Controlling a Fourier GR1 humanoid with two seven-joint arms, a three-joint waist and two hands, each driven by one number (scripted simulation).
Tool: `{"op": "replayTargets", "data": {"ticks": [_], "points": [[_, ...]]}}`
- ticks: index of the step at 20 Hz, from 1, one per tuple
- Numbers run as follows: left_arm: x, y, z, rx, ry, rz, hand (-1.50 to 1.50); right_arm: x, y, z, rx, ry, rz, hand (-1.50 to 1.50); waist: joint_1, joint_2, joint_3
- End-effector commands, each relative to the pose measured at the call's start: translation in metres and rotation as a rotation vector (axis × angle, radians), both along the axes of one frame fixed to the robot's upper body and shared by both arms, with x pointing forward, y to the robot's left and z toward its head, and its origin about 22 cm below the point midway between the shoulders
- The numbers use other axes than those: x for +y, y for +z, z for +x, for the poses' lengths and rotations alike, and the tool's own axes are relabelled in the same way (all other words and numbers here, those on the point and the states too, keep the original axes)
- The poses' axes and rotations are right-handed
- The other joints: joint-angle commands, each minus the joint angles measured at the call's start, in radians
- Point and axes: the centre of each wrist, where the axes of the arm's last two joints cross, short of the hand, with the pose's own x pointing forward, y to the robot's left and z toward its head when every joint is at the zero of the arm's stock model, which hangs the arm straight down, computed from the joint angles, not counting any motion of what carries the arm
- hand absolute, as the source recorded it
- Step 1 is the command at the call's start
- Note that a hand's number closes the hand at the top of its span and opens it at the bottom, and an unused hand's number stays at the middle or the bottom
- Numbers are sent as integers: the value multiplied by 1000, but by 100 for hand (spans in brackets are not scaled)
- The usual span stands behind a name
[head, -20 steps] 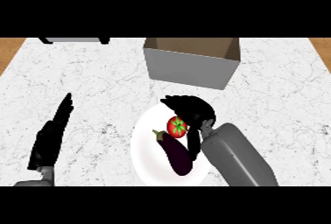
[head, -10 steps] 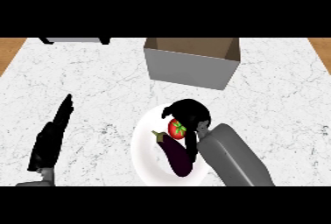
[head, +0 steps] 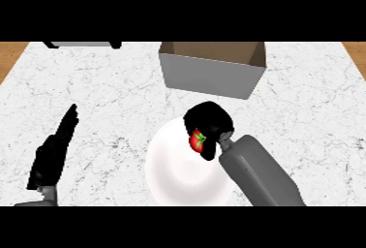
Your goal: Pick the tomato from the plate and place it in the cardboard box
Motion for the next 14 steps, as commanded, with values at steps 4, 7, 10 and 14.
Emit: {"op": "replayTargets", "data": {"ticks": [4,7,10,14], "points": [[-10,2,1,-29,-26,3,0,-167,63,68,-182,10,-15,150,21,24,4],[-10,12,9,-47,-45,6,0,-228,96,78,-229,-17,-58,150,47,45,6],[-18,18,15,-50,-70,-20,0,-265,109,83,-278,-13,-29,150,75,48,7],[-23,1,8,-27,-89,-8,0,-301,125,86,-356,-24,13,150,87,47,5]]}}
